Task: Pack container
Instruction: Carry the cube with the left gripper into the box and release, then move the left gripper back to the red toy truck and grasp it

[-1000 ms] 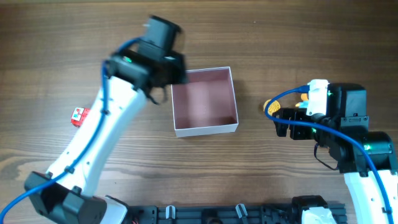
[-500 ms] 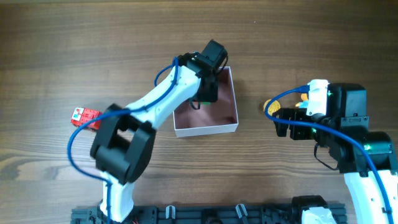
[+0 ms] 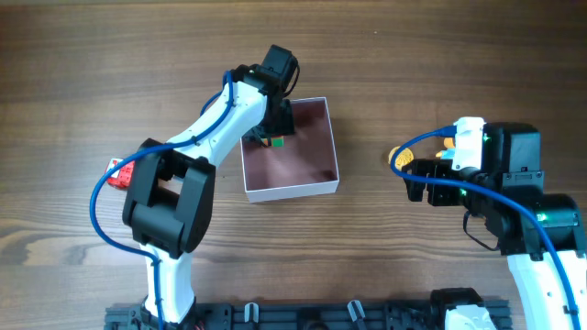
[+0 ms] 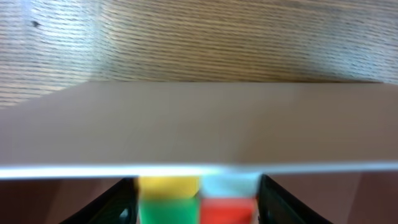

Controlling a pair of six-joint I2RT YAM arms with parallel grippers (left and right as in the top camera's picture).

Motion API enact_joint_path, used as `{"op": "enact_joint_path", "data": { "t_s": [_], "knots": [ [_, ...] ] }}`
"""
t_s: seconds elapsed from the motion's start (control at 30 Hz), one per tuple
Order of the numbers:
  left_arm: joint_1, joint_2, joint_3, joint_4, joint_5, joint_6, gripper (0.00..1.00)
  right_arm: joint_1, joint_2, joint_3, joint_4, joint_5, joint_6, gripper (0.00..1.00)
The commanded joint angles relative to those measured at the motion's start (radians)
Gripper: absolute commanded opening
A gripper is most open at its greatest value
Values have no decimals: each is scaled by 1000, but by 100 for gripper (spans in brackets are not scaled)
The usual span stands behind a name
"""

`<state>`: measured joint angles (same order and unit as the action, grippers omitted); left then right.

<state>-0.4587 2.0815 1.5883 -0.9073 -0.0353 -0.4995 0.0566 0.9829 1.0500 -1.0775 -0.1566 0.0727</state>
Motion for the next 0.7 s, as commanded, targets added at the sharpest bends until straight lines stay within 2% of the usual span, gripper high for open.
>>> {"op": "enact_joint_path", "data": {
  "t_s": [0.0,0.27,0.5,0.53,0.67],
  "knots": [
    [-11,-14,2,-2,24,-3,64,4,2,24,-3,-2,-17,100],
    [-17,-100,26,-93,26,-3,63,4,2,24,-4,-2,-17,100],
    [4,-357,77,-241,-83,-3,84,4,2,23,-4,-2,-17,100],
    [19,-416,77,-266,-127,-3,97,4,2,23,-4,-2,-17,100],
    [115,-575,76,-348,-198,-16,100,4,2,23,-1,-2,-17,100]
  ]
}}
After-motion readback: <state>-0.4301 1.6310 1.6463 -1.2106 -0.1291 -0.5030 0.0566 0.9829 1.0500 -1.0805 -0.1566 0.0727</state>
